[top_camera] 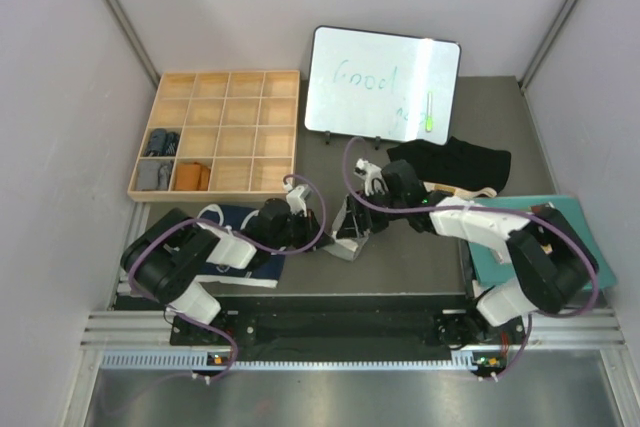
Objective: Roll the underwear
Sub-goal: Roll the underwear to the center of the board.
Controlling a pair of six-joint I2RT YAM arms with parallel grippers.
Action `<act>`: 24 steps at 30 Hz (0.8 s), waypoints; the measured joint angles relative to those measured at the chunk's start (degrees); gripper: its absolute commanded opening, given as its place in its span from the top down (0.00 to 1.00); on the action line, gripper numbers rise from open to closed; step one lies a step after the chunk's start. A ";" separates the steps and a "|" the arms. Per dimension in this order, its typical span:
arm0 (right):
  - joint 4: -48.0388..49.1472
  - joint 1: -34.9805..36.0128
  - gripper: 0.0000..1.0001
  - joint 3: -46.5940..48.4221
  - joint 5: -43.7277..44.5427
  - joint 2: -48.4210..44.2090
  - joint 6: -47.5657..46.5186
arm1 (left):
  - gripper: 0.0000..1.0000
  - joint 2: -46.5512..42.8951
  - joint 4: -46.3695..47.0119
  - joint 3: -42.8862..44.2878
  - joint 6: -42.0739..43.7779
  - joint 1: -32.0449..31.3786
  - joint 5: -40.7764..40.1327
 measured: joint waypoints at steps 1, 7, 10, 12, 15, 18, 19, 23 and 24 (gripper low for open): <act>-0.24 -0.04 0.25 -1.11 1.55 -2.27 1.05 | 0.94 0.00 -0.35 0.15 -0.17 -0.02 -0.02; 2.19 -0.07 0.24 -10.62 8.61 -12.26 10.47 | 0.94 0.00 -1.68 0.72 -1.62 -0.02 -0.22; 4.63 -0.07 0.25 -15.04 10.10 -13.35 14.82 | 0.94 0.00 -1.90 0.74 -2.69 -0.02 -0.28; 6.08 0.26 0.25 -16.98 11.04 -13.29 17.09 | 0.94 0.00 -2.10 0.81 -3.28 -0.02 -0.37; 8.90 1.29 0.26 -18.32 12.46 -12.37 19.87 | 0.94 0.00 -2.54 0.98 -4.33 -0.02 -0.48; 11.06 2.19 0.27 -18.45 13.97 -10.78 21.77 | 0.94 0.00 -2.62 0.98 -5.22 -0.02 -0.55; 11.96 2.38 0.29 -18.64 14.45 -10.23 22.29 | 0.94 0.00 -2.64 0.98 -5.49 -0.02 -0.61; 13.94 2.93 0.34 -18.71 16.02 -8.37 23.89 | 0.94 0.00 -2.73 0.98 -6.05 -0.02 -0.68; 14.29 3.06 0.35 -18.71 16.28 -8.13 24.13 | 0.94 0.00 -2.75 0.98 -6.16 -0.02 -0.70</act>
